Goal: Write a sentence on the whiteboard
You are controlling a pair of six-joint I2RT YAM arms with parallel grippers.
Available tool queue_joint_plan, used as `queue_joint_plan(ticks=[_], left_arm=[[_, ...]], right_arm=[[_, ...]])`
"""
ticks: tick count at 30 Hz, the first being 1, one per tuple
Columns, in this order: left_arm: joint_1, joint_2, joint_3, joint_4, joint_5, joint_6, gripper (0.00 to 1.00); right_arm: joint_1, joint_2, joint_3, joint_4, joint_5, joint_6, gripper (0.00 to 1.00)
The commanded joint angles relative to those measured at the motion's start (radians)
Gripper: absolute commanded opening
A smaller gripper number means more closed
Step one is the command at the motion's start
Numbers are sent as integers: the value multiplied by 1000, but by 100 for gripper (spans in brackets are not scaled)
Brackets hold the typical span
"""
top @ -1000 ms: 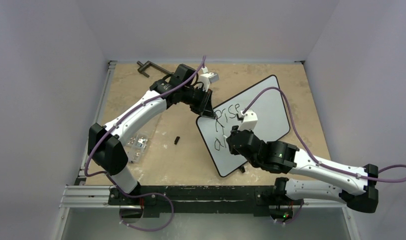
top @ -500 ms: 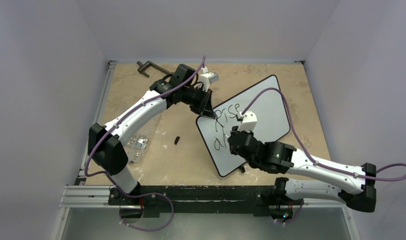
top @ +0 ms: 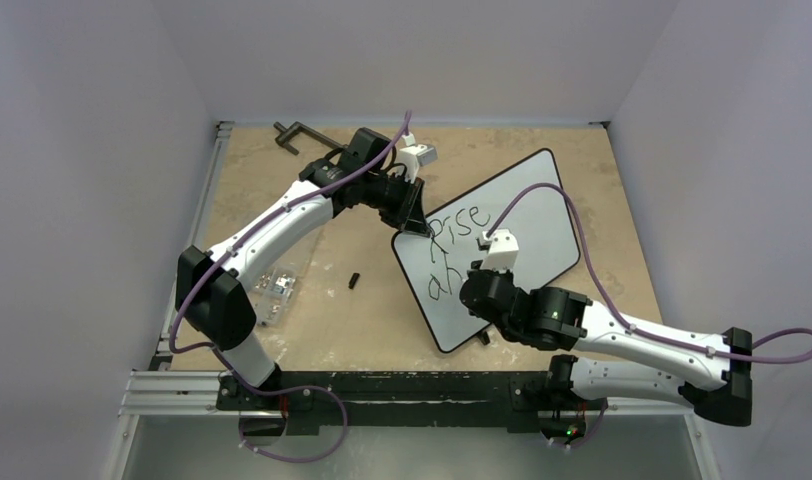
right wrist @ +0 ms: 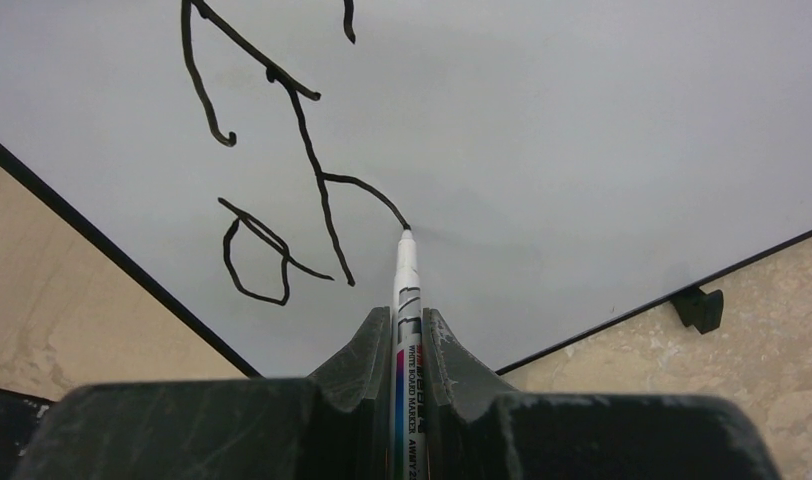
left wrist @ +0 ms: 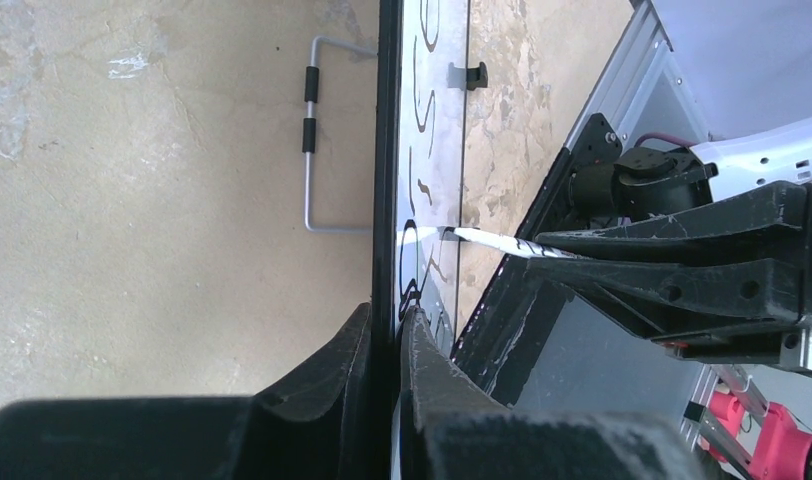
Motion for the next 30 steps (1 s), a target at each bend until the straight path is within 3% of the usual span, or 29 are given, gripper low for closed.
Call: queue_joint_plan(ticks=[1,21,30], left_arm=[[8,-20,37,24,-116,31,0],[8,-25,37,22,-117,30,0],[8,-33,34,24,-116,27,0]], right_arm=[[-1,4,-33,-2,-47,3,0],[-1,9,6,129,-198,-96,0],[-1,-26,66,50,-177,-87,0]])
